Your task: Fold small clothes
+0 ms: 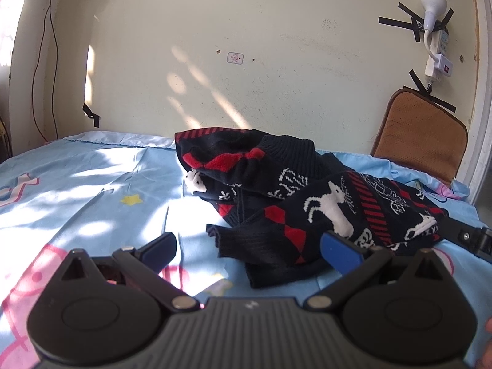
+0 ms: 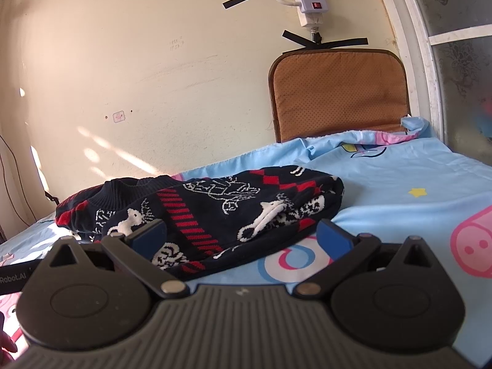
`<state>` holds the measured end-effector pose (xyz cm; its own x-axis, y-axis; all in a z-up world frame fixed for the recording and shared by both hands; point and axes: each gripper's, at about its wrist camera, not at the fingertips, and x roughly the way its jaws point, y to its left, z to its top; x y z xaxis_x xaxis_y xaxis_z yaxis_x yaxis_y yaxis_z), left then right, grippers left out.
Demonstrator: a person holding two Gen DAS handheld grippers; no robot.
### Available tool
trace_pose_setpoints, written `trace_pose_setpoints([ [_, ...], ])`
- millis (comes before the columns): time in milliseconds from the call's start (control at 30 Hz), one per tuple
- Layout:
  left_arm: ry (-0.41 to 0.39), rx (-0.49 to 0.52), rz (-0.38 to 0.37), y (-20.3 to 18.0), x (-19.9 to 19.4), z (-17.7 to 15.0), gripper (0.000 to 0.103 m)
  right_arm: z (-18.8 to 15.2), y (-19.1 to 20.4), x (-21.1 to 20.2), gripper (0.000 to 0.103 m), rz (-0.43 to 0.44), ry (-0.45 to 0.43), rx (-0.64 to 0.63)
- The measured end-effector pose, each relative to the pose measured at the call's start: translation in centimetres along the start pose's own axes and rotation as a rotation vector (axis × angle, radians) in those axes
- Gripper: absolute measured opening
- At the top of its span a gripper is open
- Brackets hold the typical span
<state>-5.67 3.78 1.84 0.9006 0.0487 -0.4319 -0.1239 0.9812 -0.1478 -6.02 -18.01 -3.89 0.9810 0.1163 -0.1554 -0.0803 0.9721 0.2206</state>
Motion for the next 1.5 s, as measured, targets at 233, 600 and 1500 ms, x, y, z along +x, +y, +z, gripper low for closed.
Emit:
trace_pose_setpoints([
  [233,0.03,0.023,-0.001,-0.23,0.29,0.02,0.103,0.0,0.0,0.01,0.103,0.0,0.0,0.0],
  [600,0.045,0.025,-0.009,-0.19,0.36,0.09,0.103,-0.11,0.22,-0.03,0.103,0.003,-0.001,0.002],
  [1500,0.046,0.026,-0.009,-0.19,0.39,0.12,0.103,-0.03,0.13,-0.11,0.103,0.012,-0.002,0.006],
])
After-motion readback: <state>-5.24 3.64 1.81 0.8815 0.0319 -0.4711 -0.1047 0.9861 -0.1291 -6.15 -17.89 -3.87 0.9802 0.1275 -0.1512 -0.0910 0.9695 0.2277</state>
